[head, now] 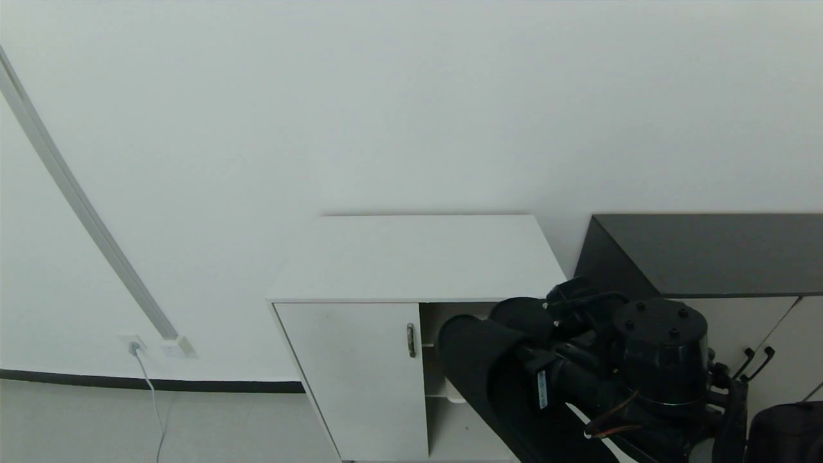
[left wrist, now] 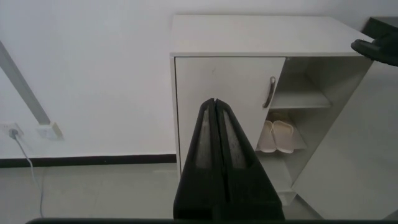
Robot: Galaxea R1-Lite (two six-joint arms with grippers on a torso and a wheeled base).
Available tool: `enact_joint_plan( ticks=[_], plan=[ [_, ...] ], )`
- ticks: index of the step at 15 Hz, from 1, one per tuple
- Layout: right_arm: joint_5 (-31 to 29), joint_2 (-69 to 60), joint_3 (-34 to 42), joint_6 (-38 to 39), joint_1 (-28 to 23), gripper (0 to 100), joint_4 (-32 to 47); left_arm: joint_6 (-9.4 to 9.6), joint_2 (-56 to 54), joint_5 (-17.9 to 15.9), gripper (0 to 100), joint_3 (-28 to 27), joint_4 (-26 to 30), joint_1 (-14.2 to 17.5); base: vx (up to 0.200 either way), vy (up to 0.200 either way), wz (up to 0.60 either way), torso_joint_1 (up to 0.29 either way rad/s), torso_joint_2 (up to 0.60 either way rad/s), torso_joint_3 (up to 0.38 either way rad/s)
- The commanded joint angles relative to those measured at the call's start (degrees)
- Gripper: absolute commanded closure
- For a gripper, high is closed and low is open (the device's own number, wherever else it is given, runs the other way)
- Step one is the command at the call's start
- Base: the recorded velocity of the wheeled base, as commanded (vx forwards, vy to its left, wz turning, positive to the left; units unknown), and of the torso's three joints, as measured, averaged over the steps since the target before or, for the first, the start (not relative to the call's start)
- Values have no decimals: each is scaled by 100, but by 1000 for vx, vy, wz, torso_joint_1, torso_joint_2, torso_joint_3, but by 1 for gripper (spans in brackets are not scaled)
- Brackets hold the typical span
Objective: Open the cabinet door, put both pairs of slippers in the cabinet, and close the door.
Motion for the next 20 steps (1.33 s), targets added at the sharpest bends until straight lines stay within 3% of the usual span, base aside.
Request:
enact_joint_plan(
  ticks=[1, 13, 20],
  plan=[
    [6, 37, 24, 3, 9, 100, 0, -6, 7, 0, 100, 2, 0, 4, 0, 0, 0, 0, 0, 0],
    [-3, 274, 147, 3, 9, 100, -291, 2, 7, 0, 100, 2, 0, 4, 0, 0, 0, -154, 352, 194],
    [-3, 309, 173, -5, 9, 100, -422, 2, 7, 0, 100, 2, 0, 4, 0, 0, 0, -221, 527, 309]
  ],
)
